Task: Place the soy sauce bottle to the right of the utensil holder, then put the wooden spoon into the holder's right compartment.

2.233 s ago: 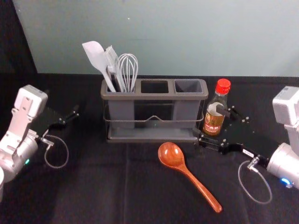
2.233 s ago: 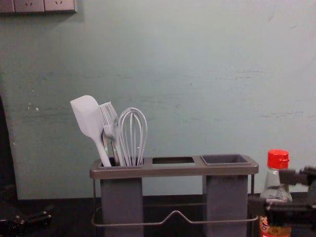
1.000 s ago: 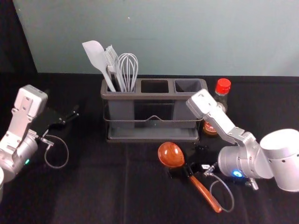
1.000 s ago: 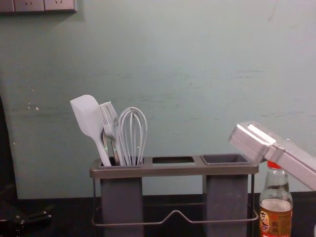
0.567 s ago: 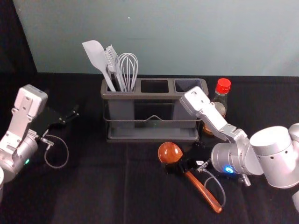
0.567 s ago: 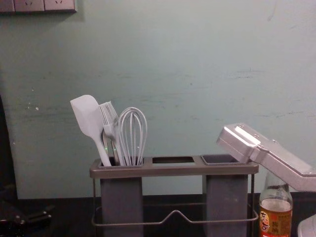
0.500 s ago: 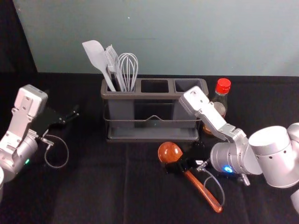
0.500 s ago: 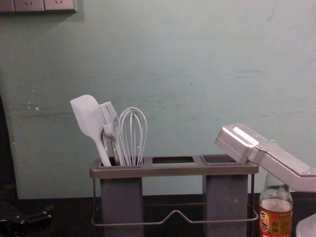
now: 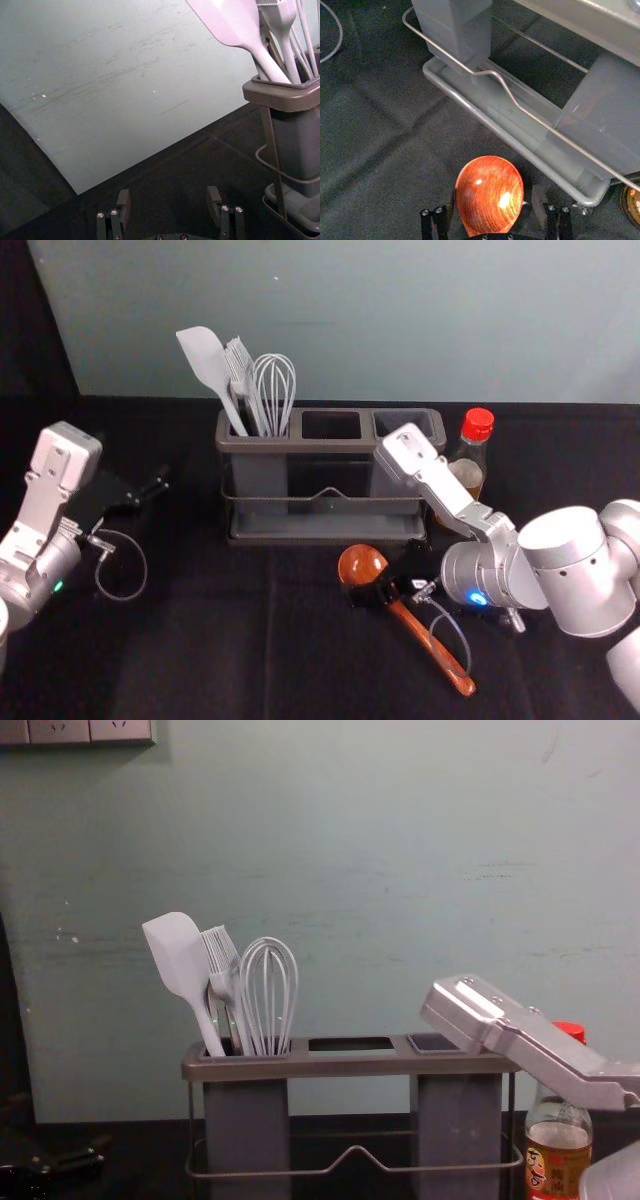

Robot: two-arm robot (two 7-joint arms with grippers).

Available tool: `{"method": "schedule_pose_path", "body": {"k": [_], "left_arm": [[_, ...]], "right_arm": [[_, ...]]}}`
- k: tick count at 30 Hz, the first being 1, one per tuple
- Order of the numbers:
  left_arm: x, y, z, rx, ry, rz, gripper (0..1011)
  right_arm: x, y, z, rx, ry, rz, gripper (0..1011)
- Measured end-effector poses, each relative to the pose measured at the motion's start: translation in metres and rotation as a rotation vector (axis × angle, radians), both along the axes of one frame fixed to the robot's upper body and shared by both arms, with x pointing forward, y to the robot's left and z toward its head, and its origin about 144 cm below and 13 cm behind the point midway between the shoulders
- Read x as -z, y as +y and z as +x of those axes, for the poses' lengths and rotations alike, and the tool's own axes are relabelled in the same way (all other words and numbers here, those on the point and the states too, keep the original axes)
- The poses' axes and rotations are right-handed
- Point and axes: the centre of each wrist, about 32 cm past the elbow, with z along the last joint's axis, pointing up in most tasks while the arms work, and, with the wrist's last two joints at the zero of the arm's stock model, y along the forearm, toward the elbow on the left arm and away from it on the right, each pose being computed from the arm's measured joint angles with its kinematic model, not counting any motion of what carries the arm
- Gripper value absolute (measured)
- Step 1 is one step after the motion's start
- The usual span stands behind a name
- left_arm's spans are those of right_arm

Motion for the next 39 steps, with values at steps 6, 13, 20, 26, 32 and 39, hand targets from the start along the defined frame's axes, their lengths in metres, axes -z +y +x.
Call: {"method": "schedule_pose_path", "body": {"k": [6,13,20,26,32,39], "left_arm": [[0.000,0.000,0.000,0.000,0.000,0.000,1005],[0.000,0.000,0.000,0.000,0.000,0.000,1005],[0.000,0.000,0.000,0.000,0.000,0.000,1005],[0.000,0.000,0.000,0.000,0.000,0.000,1005],[0.000,0.000,0.000,0.000,0.000,0.000,1005],[0.000,0.000,0.000,0.000,0.000,0.000,1005]], "right_arm": [[0.000,0.004,0.003,-0.003,-0.006,-0.004,1003],[0.001,0.008,0.006,-0.006,-0.011,-0.012,1002],[0.001,0.013,0.008,-0.006,-0.014,-0.017,1002],[0.002,0.016,0.008,-0.008,-0.014,-0.020,1002],[0.003,0.018,0.009,-0.008,-0.010,-0.021,1003],[0.004,0.018,0.010,-0.008,-0.008,-0.020,1003]]}}
